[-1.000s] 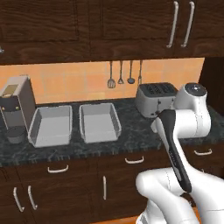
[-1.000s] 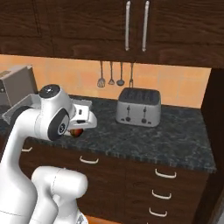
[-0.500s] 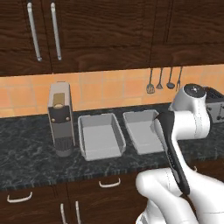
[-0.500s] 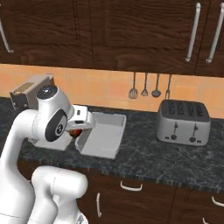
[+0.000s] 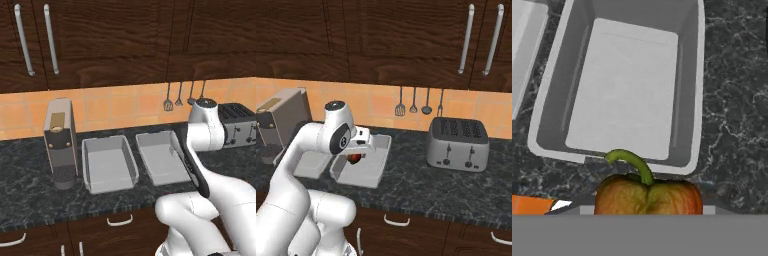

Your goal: Place one bell pepper and one fish in each tupperware on the nearby counter, to pack two identical lunches.

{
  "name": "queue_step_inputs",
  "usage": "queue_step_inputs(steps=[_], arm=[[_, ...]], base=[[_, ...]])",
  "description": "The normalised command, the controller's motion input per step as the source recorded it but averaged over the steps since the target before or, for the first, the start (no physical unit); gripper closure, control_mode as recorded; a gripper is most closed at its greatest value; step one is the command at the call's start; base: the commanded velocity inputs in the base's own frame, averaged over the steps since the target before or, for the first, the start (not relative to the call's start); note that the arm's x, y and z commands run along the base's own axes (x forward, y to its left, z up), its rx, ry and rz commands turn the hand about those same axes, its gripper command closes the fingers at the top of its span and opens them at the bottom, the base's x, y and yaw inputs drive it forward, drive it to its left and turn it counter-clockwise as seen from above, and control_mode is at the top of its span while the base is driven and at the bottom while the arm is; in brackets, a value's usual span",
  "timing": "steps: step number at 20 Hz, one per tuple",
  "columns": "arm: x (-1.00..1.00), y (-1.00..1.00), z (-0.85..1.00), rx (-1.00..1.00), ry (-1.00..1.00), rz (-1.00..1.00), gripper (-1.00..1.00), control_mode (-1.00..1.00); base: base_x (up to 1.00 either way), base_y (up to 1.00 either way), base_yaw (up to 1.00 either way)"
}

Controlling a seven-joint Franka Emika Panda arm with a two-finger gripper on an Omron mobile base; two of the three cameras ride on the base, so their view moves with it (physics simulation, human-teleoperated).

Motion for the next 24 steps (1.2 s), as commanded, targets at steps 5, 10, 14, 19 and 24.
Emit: queue_step_inputs(steps=[5,10,14,19,24], arm=[[1.0,0.09,-0.74,0.0,0.2,-0.03,1.0,-1.0],[1.0,0.23,-0.31,0.07,0.14,-0.09,1.0,-1.0],[1.0,0.04,0.0,0.07,0.14,-0.09,1.0,-1.0],[0.45,-0.24,-0.26,0.0,0.2,-0.02,1.0,-1.0],[-0.02,-0.33,-0.9,0.0,0.05,0.0,1.0,-1.0]], base=[[0.0,0.0,0.0],[0.0,0.0,0.0],[0.0,0.0,0.0],[0.0,0.0,0.0],[0.0,0.0,0.0]])
